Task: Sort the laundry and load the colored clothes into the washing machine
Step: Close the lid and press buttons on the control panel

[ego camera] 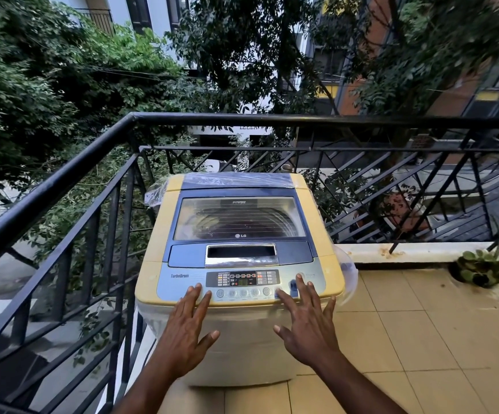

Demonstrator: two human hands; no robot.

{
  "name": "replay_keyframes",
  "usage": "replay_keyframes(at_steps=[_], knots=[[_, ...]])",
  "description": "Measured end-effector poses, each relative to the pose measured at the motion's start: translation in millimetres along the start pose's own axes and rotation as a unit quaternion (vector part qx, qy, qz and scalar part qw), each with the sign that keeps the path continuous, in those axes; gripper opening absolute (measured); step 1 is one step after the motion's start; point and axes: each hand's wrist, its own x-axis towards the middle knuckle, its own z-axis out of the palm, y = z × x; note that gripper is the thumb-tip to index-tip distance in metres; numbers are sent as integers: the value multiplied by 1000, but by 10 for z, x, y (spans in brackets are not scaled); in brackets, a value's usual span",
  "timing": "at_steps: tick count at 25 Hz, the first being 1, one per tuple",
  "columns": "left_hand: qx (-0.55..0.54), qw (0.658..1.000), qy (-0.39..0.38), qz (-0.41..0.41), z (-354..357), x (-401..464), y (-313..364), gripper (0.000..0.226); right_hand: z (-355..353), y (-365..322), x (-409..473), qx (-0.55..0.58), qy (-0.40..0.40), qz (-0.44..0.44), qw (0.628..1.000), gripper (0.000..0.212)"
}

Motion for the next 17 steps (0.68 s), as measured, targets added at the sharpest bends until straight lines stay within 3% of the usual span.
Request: replay_keyframes(at_steps=[17], knots=[[0,1000,11,15,23,-14,-24,87,41,16,16,12,1,5,1000,80]])
